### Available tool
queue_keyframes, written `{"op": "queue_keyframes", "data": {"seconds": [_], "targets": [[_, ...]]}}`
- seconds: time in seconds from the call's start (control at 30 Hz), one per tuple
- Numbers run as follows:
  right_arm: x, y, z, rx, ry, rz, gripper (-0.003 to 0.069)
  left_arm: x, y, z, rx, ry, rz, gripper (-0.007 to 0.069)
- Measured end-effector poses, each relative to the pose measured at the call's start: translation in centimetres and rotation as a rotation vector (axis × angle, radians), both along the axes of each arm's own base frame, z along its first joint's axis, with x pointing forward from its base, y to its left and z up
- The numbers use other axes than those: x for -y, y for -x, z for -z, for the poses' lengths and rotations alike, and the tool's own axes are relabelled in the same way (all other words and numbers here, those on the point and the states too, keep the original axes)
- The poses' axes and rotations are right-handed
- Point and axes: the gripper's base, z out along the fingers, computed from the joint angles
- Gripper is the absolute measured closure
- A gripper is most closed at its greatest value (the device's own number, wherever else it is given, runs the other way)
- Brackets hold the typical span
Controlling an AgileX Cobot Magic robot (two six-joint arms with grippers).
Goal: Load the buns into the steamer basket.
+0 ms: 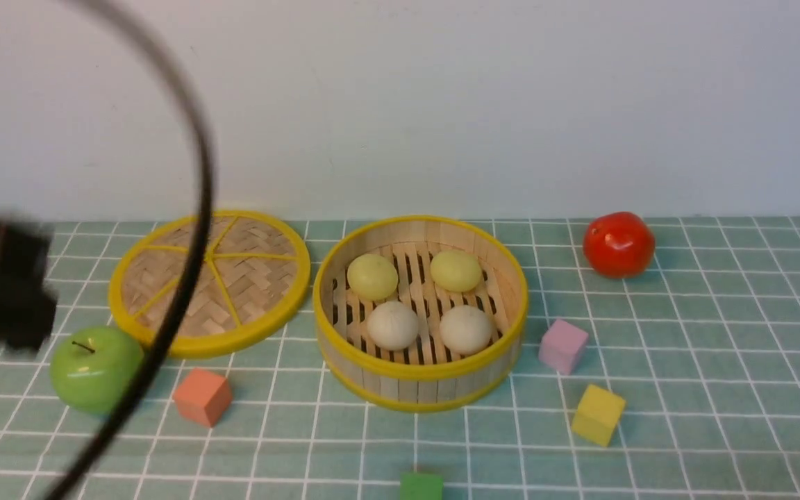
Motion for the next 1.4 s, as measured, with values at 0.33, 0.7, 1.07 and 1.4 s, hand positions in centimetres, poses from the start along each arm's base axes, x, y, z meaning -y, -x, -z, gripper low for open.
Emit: {"op": "queue_keyframes", "data": {"seconds": [0.33,0.7,1.07,1.4], "targets": [[0.0,0.0,0.0,0.000,0.000,0.000,0.0420,-3.5,6.7,6.4,0.156,-0.005,-0.026,0.0638],[0.0,0.0,0.0,0.000,0.000,0.000,0.0420,-3.9,7.3,6.4,0.196,0.004,-0.035,0.0638],[0.0,0.0,0.0,0.000,0.000,0.000,0.0420,-3.5,6.1,6.9,0.366,0.049,-0.038,0.0638],[0.0,0.0,0.0,0.000,0.000,0.000,0.0420,-5.0,6.6,14.1,0.694,0.098,-0.231,0.0635]]}}
